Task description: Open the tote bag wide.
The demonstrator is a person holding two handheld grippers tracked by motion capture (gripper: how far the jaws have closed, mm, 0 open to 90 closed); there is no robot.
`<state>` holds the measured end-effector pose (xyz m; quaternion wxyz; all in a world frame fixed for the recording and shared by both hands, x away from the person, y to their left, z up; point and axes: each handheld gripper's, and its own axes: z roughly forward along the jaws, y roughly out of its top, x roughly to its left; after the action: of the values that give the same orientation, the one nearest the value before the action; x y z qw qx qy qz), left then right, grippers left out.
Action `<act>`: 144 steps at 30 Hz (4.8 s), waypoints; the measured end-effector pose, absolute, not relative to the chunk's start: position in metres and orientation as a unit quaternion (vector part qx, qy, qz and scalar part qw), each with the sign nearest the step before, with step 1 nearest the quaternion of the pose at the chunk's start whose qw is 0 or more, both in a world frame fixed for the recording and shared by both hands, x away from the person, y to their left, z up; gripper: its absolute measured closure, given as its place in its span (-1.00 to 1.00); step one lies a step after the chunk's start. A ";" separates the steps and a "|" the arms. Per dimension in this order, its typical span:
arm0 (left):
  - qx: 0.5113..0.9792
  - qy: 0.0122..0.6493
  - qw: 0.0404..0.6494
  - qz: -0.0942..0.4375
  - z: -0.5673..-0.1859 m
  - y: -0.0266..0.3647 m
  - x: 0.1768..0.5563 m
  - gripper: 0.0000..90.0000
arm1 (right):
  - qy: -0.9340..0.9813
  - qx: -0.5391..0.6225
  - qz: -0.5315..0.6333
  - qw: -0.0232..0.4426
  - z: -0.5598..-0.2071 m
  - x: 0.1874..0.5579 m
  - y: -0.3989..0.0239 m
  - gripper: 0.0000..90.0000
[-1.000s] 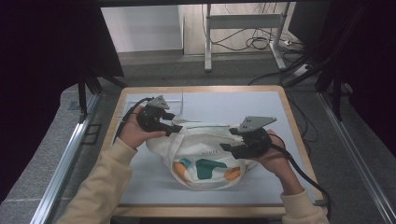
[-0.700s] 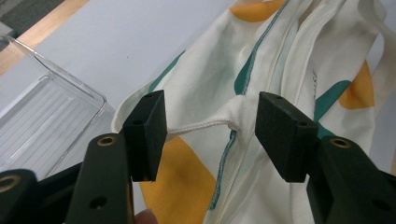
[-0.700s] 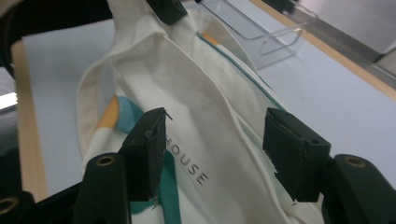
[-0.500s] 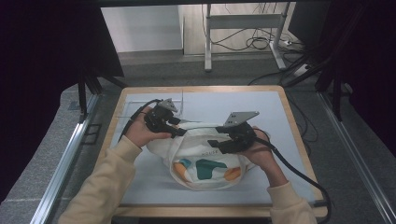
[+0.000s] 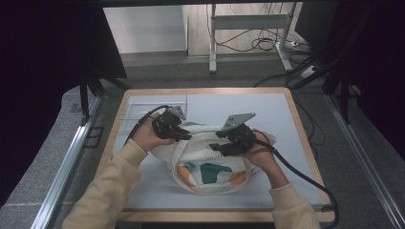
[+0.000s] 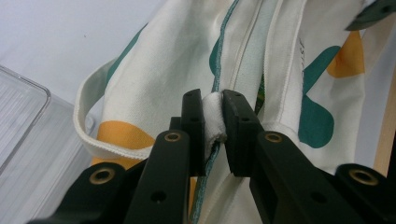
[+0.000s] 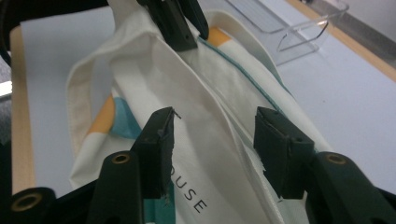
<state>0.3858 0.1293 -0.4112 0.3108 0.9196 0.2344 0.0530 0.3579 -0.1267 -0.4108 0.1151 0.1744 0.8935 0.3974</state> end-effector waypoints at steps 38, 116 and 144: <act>0.896 0.289 0.316 0.116 -0.406 0.123 0.396 0.81 | 0.907 0.160 0.385 0.062 -0.426 0.331 -0.139 0.93; 0.856 0.326 0.367 0.162 -0.401 0.150 0.404 0.30 | 0.923 0.130 0.361 0.022 -0.465 0.274 -0.148 0.38; 0.866 0.287 0.393 0.115 -0.401 0.164 0.355 0.10 | 0.882 0.204 0.413 0.100 -0.422 0.297 -0.164 -0.13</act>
<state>0.3550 0.1636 -0.4015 0.3929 0.8660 0.2869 0.1152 0.2974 -0.1640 -0.4221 0.0999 0.2041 0.8819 0.4132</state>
